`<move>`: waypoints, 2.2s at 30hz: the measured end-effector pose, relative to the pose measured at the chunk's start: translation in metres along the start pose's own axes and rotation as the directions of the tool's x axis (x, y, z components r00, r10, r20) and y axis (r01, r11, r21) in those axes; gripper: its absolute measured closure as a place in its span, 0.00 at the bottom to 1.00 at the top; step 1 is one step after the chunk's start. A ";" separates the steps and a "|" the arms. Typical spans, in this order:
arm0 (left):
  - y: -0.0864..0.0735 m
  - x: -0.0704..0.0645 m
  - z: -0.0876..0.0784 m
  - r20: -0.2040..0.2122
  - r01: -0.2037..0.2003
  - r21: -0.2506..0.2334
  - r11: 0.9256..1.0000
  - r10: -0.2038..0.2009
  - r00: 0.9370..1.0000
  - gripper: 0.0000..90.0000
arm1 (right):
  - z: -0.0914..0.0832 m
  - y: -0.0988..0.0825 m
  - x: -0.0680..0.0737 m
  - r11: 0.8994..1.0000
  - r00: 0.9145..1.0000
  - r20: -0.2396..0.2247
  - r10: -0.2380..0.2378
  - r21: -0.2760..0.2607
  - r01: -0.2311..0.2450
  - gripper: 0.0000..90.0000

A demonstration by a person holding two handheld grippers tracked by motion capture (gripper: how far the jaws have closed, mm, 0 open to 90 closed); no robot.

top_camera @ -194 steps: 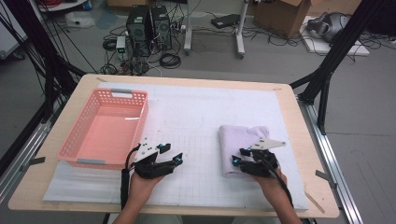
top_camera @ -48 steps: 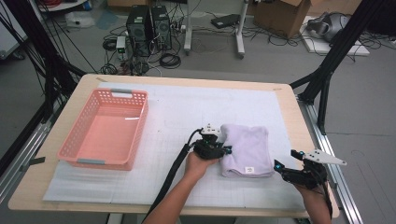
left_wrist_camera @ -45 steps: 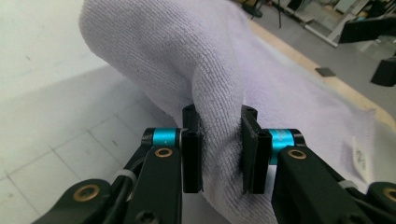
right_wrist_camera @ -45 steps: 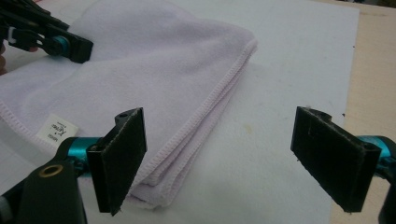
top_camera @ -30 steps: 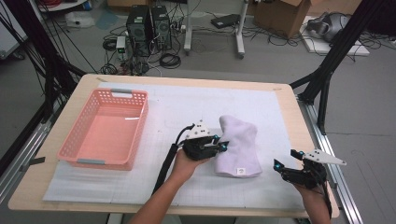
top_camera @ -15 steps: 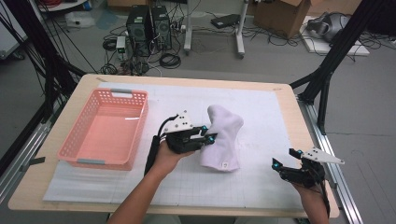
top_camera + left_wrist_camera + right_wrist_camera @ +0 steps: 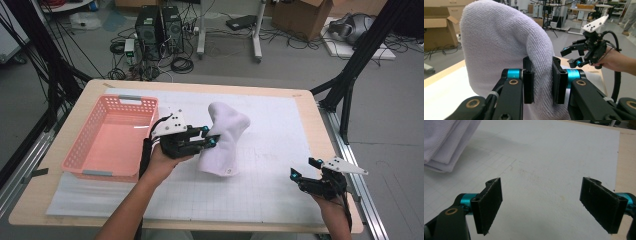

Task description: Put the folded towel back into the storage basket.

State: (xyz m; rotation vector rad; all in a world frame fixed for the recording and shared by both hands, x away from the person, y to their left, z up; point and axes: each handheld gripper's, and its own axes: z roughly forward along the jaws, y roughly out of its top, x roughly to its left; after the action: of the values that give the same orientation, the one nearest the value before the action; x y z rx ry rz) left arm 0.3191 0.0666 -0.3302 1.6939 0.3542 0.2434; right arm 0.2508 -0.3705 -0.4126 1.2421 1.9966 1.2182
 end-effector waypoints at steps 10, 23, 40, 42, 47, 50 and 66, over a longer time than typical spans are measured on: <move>0.012 0.005 -0.023 -0.016 -0.007 -0.076 0.997 0.006 1.000 0.84 | -0.001 0.002 -0.001 1.000 1.000 0.004 0.001 -0.009 -0.001 0.19; 0.026 0.021 -0.062 -0.039 -0.009 -0.136 0.991 0.004 0.999 0.84 | 0.002 0.003 0.002 1.000 1.000 -0.001 0.000 -0.002 0.000 0.19; 0.053 0.050 -0.148 -0.078 -0.029 -0.204 0.978 0.013 0.997 0.84 | 0.004 0.004 0.005 1.000 1.000 0.010 0.000 0.009 0.000 0.19; 0.050 0.054 -0.158 -0.088 -0.026 -0.209 0.977 0.008 0.996 0.84 | 0.005 0.005 0.006 1.000 1.000 0.011 -0.008 0.008 0.008 0.19; 0.036 0.063 -0.176 -0.098 -0.010 -0.206 0.978 -0.011 0.995 0.84 | 0.004 0.006 0.010 1.000 1.000 0.015 -0.011 0.012 0.011 0.19; 0.029 0.070 -0.189 -0.098 -0.005 -0.215 0.977 -0.017 0.995 0.84 | 0.005 0.007 0.011 1.000 1.000 0.020 -0.019 0.014 0.019 0.19; -0.035 0.125 -0.242 -0.184 0.142 -0.207 0.968 -0.181 0.966 0.83 | 0.013 0.009 0.024 0.998 0.998 0.047 -0.030 0.059 0.027 0.19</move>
State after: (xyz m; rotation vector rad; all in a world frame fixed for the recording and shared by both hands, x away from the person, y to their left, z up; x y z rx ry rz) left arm 0.3447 0.3400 -0.3328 1.4439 0.5989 0.3189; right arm 0.2535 -0.3420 -0.4102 1.2545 2.0217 1.1130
